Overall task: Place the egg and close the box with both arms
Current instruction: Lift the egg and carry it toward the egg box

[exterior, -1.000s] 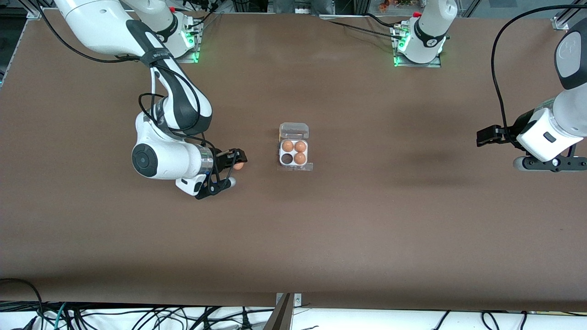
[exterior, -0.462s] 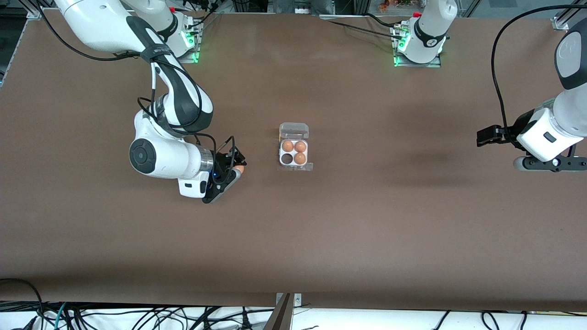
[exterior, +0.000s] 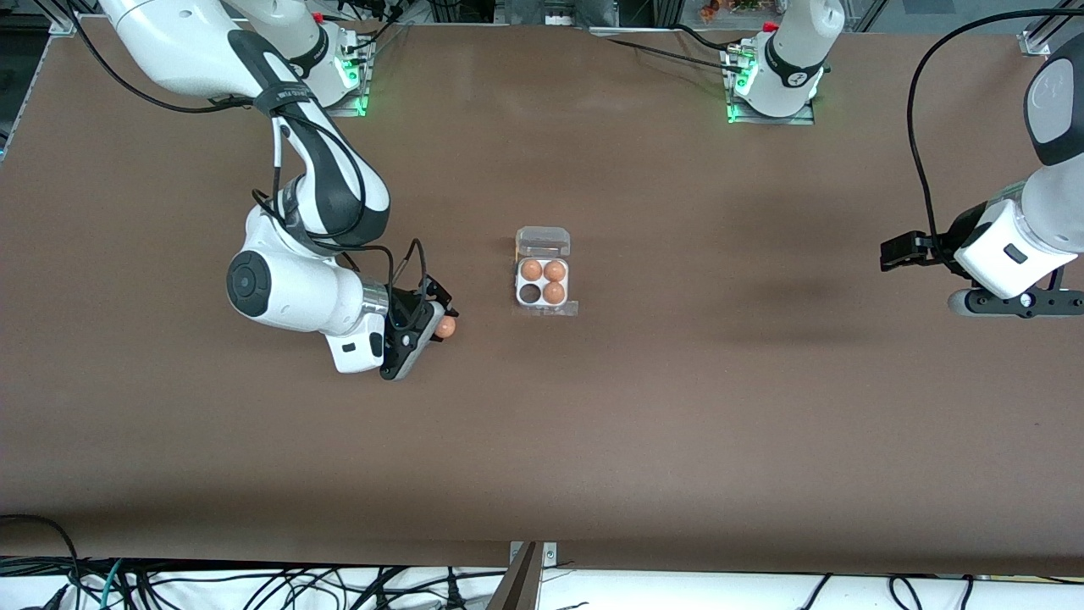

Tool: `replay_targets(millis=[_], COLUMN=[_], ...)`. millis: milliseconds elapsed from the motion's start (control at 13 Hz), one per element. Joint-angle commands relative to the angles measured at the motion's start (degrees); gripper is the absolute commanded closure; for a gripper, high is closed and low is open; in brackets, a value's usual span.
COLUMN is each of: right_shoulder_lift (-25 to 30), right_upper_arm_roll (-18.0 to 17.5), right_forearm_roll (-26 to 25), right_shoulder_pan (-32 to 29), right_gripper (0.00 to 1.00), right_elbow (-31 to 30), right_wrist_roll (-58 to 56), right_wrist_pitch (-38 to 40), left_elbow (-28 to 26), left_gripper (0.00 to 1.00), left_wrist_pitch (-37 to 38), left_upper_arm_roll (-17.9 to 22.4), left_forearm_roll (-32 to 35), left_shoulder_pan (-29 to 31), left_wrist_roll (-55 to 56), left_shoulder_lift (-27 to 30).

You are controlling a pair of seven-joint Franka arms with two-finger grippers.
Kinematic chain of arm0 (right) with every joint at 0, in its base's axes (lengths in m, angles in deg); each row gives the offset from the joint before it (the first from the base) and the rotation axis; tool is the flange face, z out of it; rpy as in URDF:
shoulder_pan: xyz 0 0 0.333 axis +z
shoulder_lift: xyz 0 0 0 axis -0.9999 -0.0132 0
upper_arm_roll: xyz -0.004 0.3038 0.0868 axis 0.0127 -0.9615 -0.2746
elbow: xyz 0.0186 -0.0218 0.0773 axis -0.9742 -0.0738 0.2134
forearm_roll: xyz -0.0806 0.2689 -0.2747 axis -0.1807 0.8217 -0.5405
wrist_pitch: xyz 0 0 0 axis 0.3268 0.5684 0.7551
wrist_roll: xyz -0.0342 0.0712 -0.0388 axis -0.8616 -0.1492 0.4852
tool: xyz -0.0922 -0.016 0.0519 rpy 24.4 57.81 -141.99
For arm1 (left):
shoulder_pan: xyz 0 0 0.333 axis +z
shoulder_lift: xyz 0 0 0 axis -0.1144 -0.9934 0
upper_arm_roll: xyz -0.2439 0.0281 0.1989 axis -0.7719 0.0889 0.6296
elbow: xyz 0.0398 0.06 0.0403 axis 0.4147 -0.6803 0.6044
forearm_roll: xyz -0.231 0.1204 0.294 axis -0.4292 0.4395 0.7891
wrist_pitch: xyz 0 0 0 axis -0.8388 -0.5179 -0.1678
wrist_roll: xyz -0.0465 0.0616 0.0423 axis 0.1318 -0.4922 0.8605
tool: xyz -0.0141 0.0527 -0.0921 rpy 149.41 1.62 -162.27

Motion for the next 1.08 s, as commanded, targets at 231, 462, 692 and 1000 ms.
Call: replay_targets(millis=[231, 462, 692, 1000], right_shoulder_lift=[-1.01, -0.66, 0.13, -3.03], right_upper_arm_roll=[2.67, 2.67, 2.58, 2.58], right_forearm_roll=[10.94, 21.78, 31.66, 39.05], right_shoulder_pan=[3.85, 2.44, 1.13, 3.40], right_gripper=[0.88, 0.88, 0.88, 0.88], right_elbow=[0.03, -3.12, -7.52, -9.02], right_wrist_roll=[-15.15, -31.21, -42.67, -51.54], right_wrist_pitch=[-2.81, -3.07, -3.51, -3.51], left_elbow=[0.92, 0.92, 0.92, 0.92], left_gripper=[0.00, 0.00, 0.00, 0.00], left_wrist_pitch=[0.73, 0.73, 0.73, 0.73], left_upper_arm_roll=[0.04, 0.04, 0.04, 0.04], left_forearm_roll=[-0.92, -0.92, -0.92, -0.92], left_shoulder_pan=[0.12, 0.21, 0.21, 0.21], left_wrist_roll=[0.07, 0.07, -0.01, -0.01], left_shoulder_lift=[-0.19, -0.27, -0.27, -0.27])
